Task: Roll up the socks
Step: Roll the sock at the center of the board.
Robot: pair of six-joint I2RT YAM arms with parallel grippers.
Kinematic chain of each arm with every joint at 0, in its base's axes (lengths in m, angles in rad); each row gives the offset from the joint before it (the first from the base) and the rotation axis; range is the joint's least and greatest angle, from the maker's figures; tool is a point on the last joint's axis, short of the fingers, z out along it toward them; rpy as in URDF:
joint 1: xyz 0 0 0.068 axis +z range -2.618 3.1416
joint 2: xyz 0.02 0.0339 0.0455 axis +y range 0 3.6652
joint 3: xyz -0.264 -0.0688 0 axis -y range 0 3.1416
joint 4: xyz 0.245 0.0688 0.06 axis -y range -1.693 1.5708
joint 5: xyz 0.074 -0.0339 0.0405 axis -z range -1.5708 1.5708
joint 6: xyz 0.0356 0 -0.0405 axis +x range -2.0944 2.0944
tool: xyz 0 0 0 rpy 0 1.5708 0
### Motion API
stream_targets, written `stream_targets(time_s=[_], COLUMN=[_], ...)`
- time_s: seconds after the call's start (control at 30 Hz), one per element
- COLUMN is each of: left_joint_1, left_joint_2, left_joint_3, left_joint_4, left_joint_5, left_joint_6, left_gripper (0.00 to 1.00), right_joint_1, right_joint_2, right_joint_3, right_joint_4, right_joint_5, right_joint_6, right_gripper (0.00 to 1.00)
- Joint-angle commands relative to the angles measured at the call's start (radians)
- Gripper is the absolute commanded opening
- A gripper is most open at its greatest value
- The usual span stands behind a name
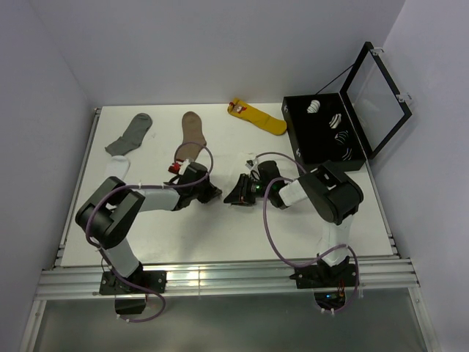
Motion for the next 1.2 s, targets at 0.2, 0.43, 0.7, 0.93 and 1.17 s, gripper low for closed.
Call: stream_targets(time_s=[0.2,0.43,0.7,0.93,1.17], left_joint_1=[-0.015,-0.024,-0.029,-0.029,-0.027], left_joint_2=[0.072,0.058,0.078,0.077,0.081], left_joint_3=[0.060,0.117,0.177,0.197,0.205], left_joint_4=[-0.324,-0.413,-0.470,-0.490,-0.495], left_joint_5=[-0.094,-0.134,-0.126,-0.126,-0.120], left_joint_6=[0.042,0.062,0.077,0.084,0.084], left_gripper=[0.00,0.00,0.00,0.00,0.00], right_joint_1=[0.032,0.151,0.320,0.363,0.374], right_joint_2=[-0.215,-0.399,-0.434,-0.381,-0.365], right_joint_3=[0.029,0.062,0.044,0.059,0.061], right_joint_4=[-0.385,-0.557,-0.498,-0.444,-0.395], right_joint_5=[0.268,0.610,0.798,0.860,0.865], right_joint_6=[-0.243,-0.434,-0.571,-0.585,-0.596], right_gripper=[0.43,0.43,0.43,0.43,0.43])
